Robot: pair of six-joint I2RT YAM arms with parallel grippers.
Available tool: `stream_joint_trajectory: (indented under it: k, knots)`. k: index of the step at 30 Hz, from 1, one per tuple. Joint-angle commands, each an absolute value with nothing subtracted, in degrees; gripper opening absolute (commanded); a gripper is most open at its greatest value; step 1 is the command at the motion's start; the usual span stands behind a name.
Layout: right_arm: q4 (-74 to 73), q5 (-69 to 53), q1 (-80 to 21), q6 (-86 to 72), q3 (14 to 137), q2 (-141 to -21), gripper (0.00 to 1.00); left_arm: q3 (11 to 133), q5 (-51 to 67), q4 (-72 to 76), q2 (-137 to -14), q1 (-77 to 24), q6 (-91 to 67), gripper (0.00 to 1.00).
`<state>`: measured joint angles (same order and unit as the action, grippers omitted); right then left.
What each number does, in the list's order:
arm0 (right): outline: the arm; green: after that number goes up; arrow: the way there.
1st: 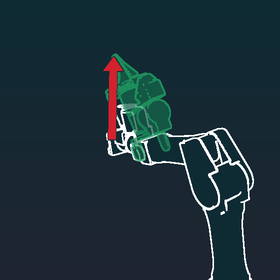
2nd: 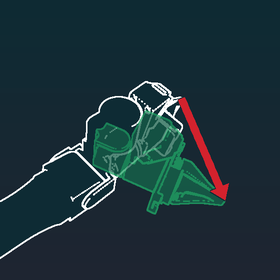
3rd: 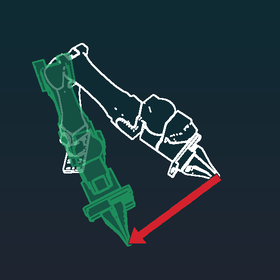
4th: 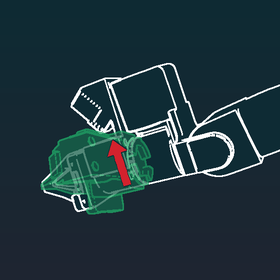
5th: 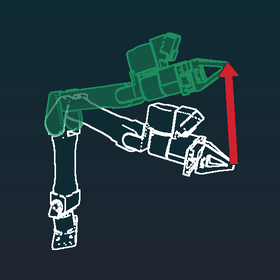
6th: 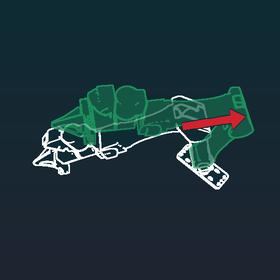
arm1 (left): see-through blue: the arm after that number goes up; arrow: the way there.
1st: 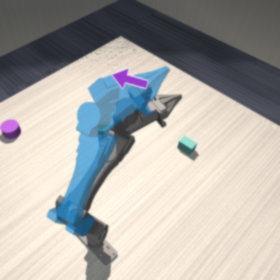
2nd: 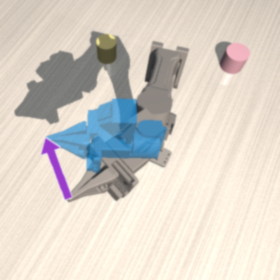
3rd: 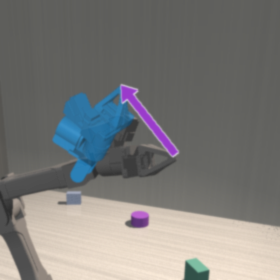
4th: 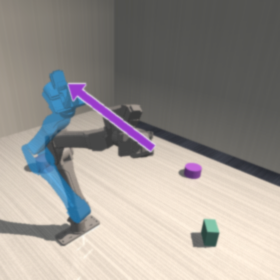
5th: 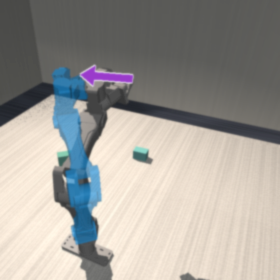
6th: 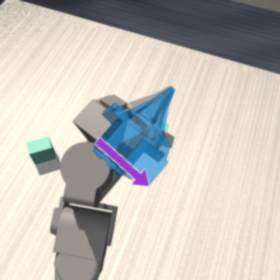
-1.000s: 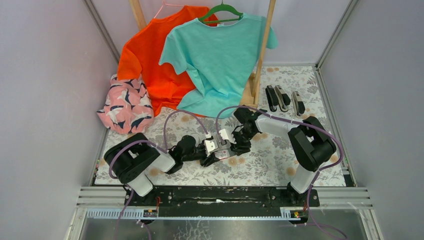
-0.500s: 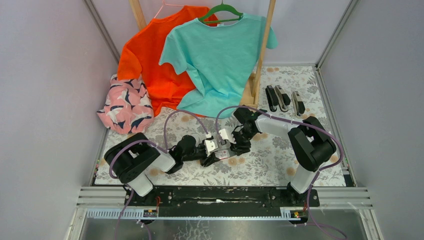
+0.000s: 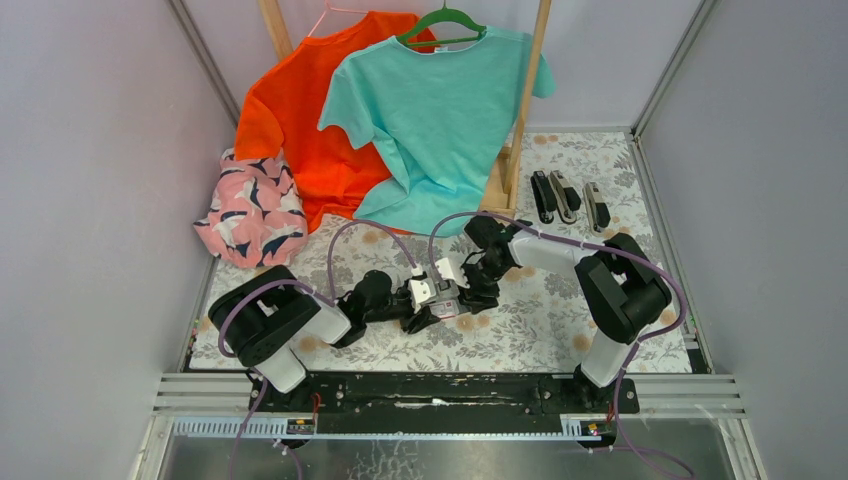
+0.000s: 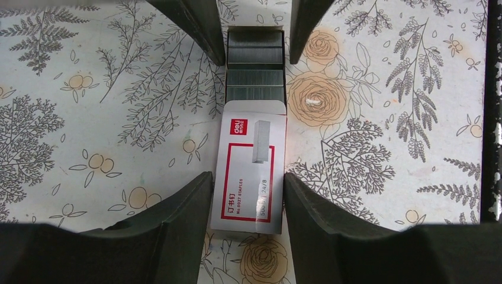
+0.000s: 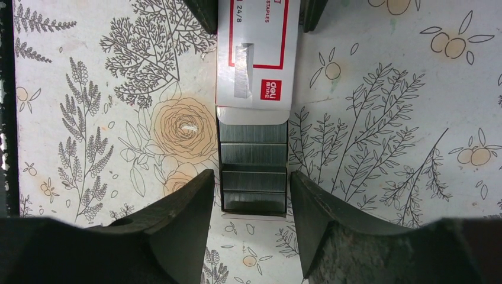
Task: Unload the staples from the stapler
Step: Close the staple box at the center of the board.
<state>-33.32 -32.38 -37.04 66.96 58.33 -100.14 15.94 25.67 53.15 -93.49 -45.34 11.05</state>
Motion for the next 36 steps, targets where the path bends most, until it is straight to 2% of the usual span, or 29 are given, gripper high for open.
stream_joint_trajectory:
  k: [1, 11, 21, 26, 35, 36]
  knots:
    - [-32.81, -32.73, -37.76, 65.50, 59.63, -100.00, 0.59, 15.19, 24.10, 51.11, -94.01, -45.62, 11.45, 0.57]
    - [-33.91, -34.89, -35.13, 66.11, 59.75, -96.00, 0.65, 11.82, 21.77, 54.36, -86.81, -45.62, 7.90, 0.64]
    - [-36.55, -37.51, -33.90, 67.24, 60.90, -92.37, 0.65, 7.51, 19.41, 51.66, -68.92, -45.62, 2.16, 0.65]
    - [-37.09, -40.31, -32.72, 66.40, 61.76, -87.88, 0.64, 9.68, 17.06, 42.38, -57.62, -45.62, -5.04, 0.68]
    - [-35.16, -45.04, -31.82, 49.67, 63.88, -78.05, 0.58, 7.44, 12.50, 40.42, -41.23, -45.49, -19.44, 0.68]
    - [-34.27, -44.74, -31.82, 46.22, 63.65, -76.92, 0.57, 6.91, 10.91, 40.66, -40.31, -45.45, -21.96, 0.71]
